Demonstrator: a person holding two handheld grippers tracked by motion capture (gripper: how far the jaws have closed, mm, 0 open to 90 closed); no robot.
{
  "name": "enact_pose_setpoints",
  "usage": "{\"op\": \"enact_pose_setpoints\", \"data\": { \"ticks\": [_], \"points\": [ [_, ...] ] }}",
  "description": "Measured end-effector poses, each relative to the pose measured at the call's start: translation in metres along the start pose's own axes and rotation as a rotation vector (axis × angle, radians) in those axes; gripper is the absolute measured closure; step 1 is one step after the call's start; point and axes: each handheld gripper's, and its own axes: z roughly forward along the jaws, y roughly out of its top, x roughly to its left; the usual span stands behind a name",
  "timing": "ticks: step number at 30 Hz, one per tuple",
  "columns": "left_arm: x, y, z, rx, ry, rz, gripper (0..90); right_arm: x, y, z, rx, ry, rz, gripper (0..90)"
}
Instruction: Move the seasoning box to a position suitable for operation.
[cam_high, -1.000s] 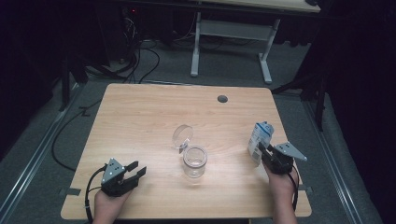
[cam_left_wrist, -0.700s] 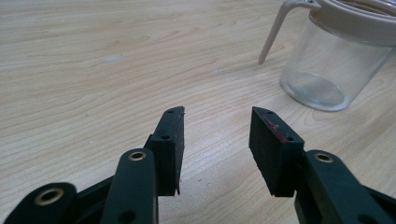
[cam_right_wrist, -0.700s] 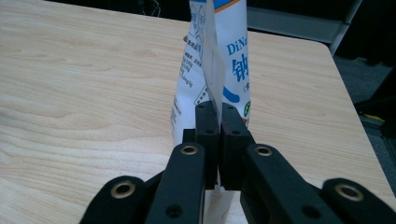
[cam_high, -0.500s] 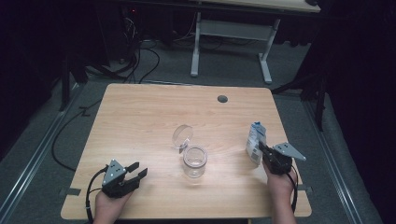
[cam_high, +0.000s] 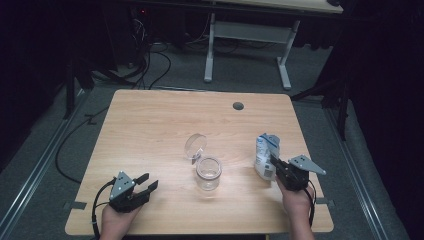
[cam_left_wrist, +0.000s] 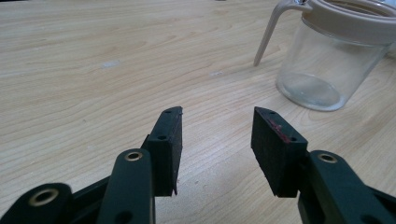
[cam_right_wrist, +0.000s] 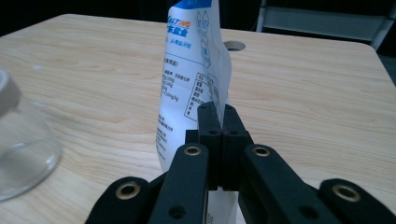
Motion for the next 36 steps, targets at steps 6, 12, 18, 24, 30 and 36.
{"op": "enact_pose_setpoints", "data": {
  "ticks": [6, 12, 18, 24, 30, 36],
  "points": [
    [0.000, 0.000, 0.000, -0.004, -0.003, 0.003, 53.6, 0.010, 0.003, -0.006, -0.018, 0.043, 0.005, 90.0],
    [-0.002, 0.000, 0.000, -0.007, -0.007, 0.009, 53.6, 0.022, 0.002, -0.006, -0.014, 0.078, 0.000, 90.0],
    [-0.005, 0.000, 0.001, -0.011, -0.014, 0.024, 55.4, 0.033, 0.004, -0.006, -0.020, 0.103, -0.015, 90.0],
    [-0.011, 0.000, 0.004, -0.008, -0.015, 0.049, 56.9, 0.040, 0.006, -0.007, -0.029, 0.118, -0.028, 90.0],
    [-0.027, 0.011, 0.014, -0.012, -0.063, 0.081, 57.5, 0.046, 0.006, -0.010, -0.033, 0.117, -0.026, 90.0],
    [-0.042, 0.034, 0.036, -0.021, -0.040, 0.149, 54.8, 0.052, 0.007, -0.015, -0.037, 0.104, -0.012, 90.0]
  ]
}}
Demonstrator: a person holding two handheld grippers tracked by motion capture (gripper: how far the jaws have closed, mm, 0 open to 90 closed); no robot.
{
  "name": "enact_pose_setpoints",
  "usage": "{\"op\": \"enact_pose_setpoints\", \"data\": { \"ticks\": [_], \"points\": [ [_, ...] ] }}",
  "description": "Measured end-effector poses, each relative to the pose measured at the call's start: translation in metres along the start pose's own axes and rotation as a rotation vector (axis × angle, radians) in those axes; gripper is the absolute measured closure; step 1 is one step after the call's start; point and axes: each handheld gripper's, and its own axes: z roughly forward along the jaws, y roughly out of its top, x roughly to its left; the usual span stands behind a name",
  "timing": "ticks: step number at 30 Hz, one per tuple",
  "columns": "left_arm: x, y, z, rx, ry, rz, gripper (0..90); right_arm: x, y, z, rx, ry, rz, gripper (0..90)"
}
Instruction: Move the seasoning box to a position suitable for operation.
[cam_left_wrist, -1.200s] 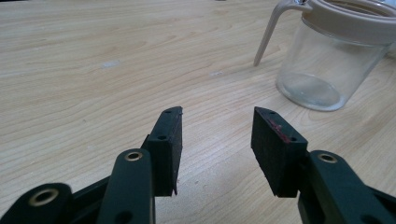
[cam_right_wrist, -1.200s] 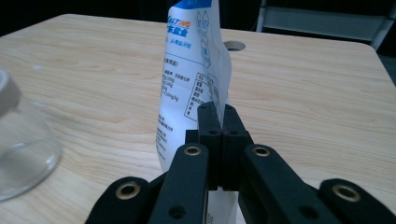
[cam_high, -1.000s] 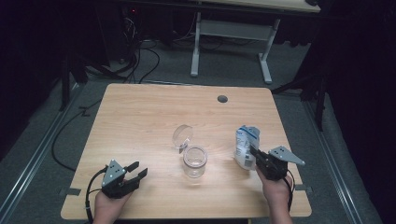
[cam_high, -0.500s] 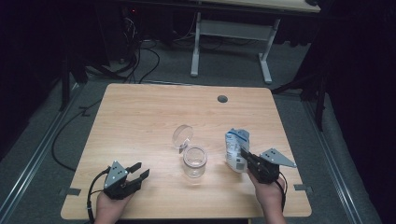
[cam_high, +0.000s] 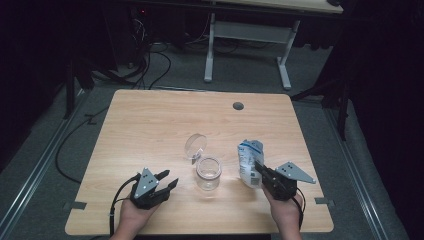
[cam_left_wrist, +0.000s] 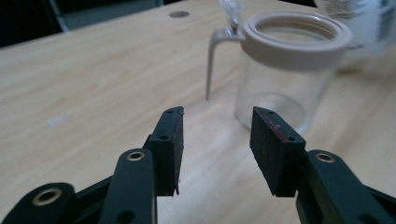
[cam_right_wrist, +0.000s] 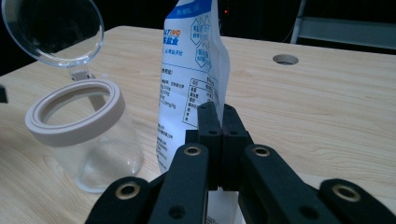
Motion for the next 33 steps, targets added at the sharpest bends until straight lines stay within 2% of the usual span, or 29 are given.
{"op": "enact_pose_setpoints", "data": {
  "ticks": [3, 6, 9, 12, 14, 17, 21, 27, 33],
  "points": [
    [0.006, 0.003, 0.010, 0.001, -0.024, -0.059, 53.2, 0.005, 0.001, 0.000, 0.005, -0.010, 0.004, 90.0],
    [0.005, 0.000, 0.017, 0.006, -0.045, -0.073, 53.5, 0.009, 0.002, 0.002, 0.023, -0.021, 0.014, 90.0],
    [0.004, -0.006, 0.020, 0.011, -0.108, -0.102, 55.4, 0.012, 0.003, 0.004, 0.052, -0.030, 0.021, 90.0],
    [0.001, -0.007, 0.014, 0.019, -0.104, -0.059, 52.8, 0.013, 0.004, 0.005, 0.084, -0.031, 0.022, 90.0],
    [0.003, -0.010, 0.007, -0.009, -0.107, -0.079, 51.7, 0.015, 0.006, 0.004, 0.109, -0.031, 0.016, 90.0],
    [0.005, -0.013, 0.005, -0.018, -0.093, -0.063, 50.9, 0.016, 0.010, 0.003, 0.153, -0.040, -0.012, 90.0],
    [0.005, -0.014, 0.007, -0.045, -0.104, -0.065, 50.9, 0.014, 0.017, 0.000, 0.212, -0.035, -0.022, 90.0],
    [-0.001, -0.014, 0.008, -0.052, -0.123, -0.036, 50.9, 0.014, 0.028, 0.000, 0.307, -0.035, -0.048, 90.0],
    [-0.005, -0.015, 0.008, -0.054, -0.137, -0.038, 50.9, 0.017, 0.041, 0.001, 0.407, -0.020, -0.087, 90.0]
  ]
}}
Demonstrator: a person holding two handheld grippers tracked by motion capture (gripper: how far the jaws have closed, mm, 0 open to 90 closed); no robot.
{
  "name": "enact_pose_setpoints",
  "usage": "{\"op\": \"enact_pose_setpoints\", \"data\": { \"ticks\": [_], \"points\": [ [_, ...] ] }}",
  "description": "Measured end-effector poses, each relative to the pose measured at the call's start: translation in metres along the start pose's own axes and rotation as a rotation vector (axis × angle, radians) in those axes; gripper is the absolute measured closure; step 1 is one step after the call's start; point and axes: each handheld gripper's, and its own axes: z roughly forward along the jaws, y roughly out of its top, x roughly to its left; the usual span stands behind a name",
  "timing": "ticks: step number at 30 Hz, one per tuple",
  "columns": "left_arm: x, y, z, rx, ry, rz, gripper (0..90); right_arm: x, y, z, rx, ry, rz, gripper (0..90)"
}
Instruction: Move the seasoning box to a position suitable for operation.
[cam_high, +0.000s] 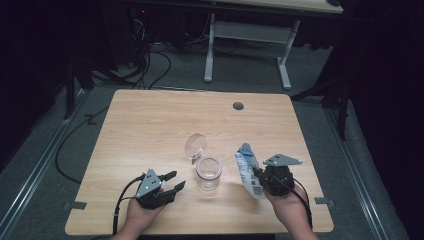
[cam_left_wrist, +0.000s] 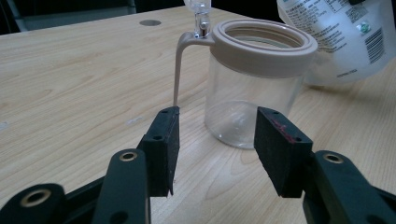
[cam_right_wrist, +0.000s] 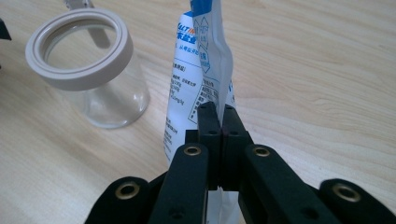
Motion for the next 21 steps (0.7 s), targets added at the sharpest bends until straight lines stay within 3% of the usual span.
{"op": "enact_pose_setpoints", "data": {
  "ticks": [12, 21],
  "points": [
    [-0.002, 0.000, -0.001, -0.004, -0.019, 0.010, 50.7, 0.000, 0.019, 0.003, 0.175, 0.044, -0.033, 90.0],
    [-0.004, -0.001, 0.001, 0.000, -0.025, 0.019, 50.4, -0.002, 0.027, 0.004, 0.277, 0.063, -0.048, 90.0]
  ]
}}
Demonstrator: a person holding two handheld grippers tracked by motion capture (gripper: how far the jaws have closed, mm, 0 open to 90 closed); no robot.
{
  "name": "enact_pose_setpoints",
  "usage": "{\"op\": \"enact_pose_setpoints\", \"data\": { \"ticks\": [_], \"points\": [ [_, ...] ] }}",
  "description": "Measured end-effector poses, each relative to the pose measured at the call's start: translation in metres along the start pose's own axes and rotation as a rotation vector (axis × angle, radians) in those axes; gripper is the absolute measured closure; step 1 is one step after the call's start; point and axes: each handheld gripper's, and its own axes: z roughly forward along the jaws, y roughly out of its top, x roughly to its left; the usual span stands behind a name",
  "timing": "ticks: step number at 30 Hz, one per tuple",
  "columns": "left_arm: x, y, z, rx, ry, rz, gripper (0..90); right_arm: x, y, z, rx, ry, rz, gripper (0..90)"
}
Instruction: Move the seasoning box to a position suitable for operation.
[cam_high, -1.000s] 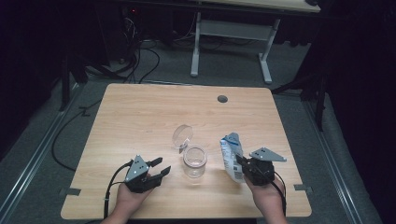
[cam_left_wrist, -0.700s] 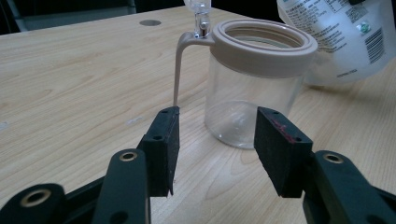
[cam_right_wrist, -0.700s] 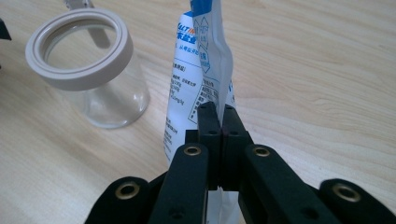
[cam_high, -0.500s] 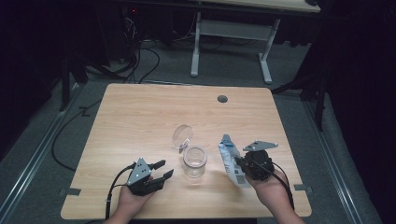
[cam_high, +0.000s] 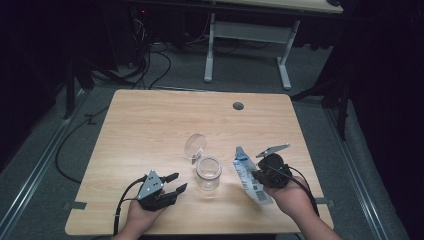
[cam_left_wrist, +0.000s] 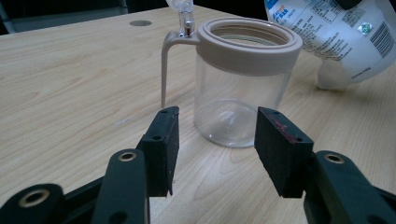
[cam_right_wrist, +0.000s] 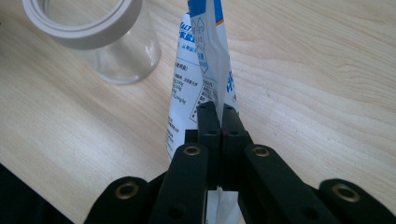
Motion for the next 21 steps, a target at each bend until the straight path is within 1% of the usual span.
{"op": "enact_pose_setpoints", "data": {
  "ticks": [3, 5, 7, 10, 14, 15, 17, 20, 21],
  "points": [
    [-0.001, 0.000, 0.000, 0.000, 0.000, 0.001, 50.3, -0.001, 0.003, -0.002, 0.032, -0.001, -0.003, 90.0],
    [-0.001, 0.000, 0.000, 0.001, -0.003, 0.003, 50.1, -0.001, 0.005, -0.003, 0.047, -0.003, -0.013, 90.0],
    [-0.002, 0.000, 0.001, 0.004, -0.005, 0.004, 49.8, -0.001, 0.007, -0.005, 0.064, -0.001, -0.011, 90.0],
    [-0.003, -0.001, 0.002, 0.007, -0.008, 0.012, 49.6, -0.001, 0.010, -0.006, 0.092, -0.004, -0.019, 90.0],
    [-0.005, -0.001, 0.002, 0.012, -0.010, 0.022, 49.5, 0.000, 0.012, -0.006, 0.121, 0.005, -0.019, 90.0],
    [-0.005, -0.001, 0.002, 0.013, -0.011, 0.022, 49.5, 0.000, 0.012, -0.005, 0.127, 0.014, -0.024, 90.0],
    [-0.006, -0.001, 0.002, 0.015, -0.012, 0.023, 49.4, 0.000, 0.013, -0.005, 0.140, 0.026, -0.016, 90.0],
    [-0.006, -0.001, 0.002, 0.012, -0.011, 0.024, 49.4, 0.000, 0.015, -0.005, 0.160, 0.029, -0.028, 90.0],
    [-0.006, -0.001, 0.002, 0.013, -0.011, 0.024, 49.4, 0.001, 0.016, -0.005, 0.171, 0.022, -0.026, 90.0]
  ]
}}
